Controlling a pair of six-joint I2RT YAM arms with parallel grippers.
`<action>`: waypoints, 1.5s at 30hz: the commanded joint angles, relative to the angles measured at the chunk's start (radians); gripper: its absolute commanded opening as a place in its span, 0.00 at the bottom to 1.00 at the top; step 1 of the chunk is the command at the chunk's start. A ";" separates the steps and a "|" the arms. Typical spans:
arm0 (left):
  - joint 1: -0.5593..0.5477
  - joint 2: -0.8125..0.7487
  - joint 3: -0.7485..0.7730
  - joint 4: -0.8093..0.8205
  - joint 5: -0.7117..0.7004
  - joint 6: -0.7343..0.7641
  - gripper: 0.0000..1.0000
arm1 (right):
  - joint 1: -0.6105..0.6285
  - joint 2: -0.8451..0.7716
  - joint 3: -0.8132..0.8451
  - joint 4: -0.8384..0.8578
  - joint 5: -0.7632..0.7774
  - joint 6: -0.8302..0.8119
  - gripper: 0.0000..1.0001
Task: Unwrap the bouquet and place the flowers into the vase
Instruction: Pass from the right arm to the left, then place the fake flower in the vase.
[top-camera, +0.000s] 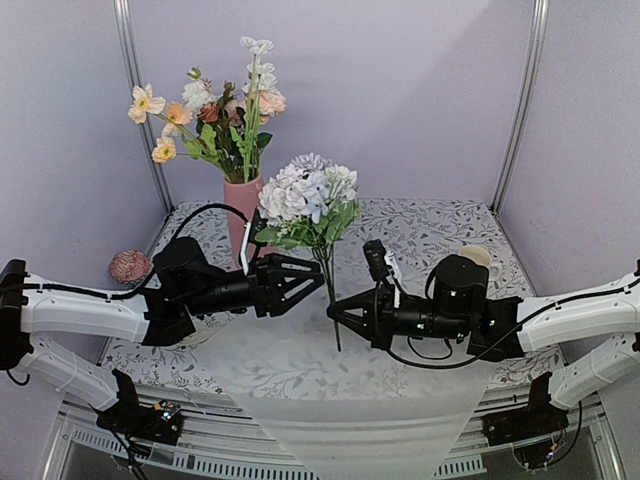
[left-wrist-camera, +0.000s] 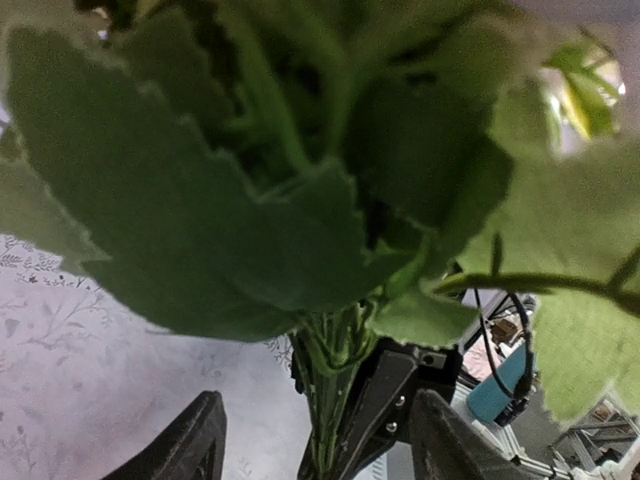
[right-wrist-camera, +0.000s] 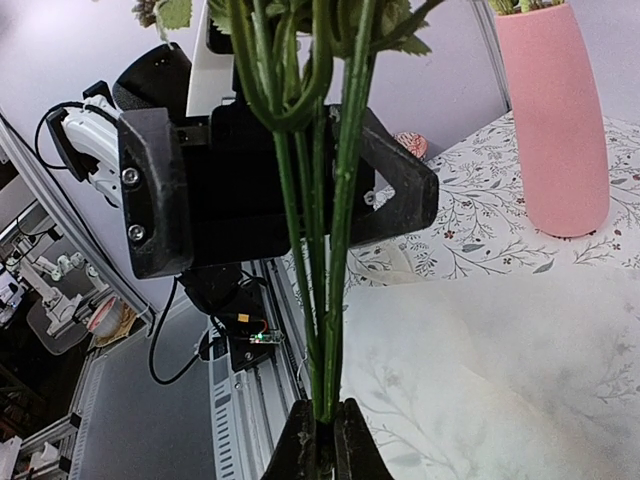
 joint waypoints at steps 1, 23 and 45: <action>-0.026 0.023 0.017 0.101 0.030 -0.027 0.61 | 0.011 0.020 0.042 0.051 -0.016 -0.016 0.02; -0.038 0.060 0.039 0.117 0.025 -0.049 0.28 | 0.021 0.032 0.041 0.067 -0.001 -0.016 0.04; -0.039 0.000 0.078 -0.171 -0.158 0.069 0.00 | 0.021 -0.116 -0.063 0.068 0.270 -0.018 0.63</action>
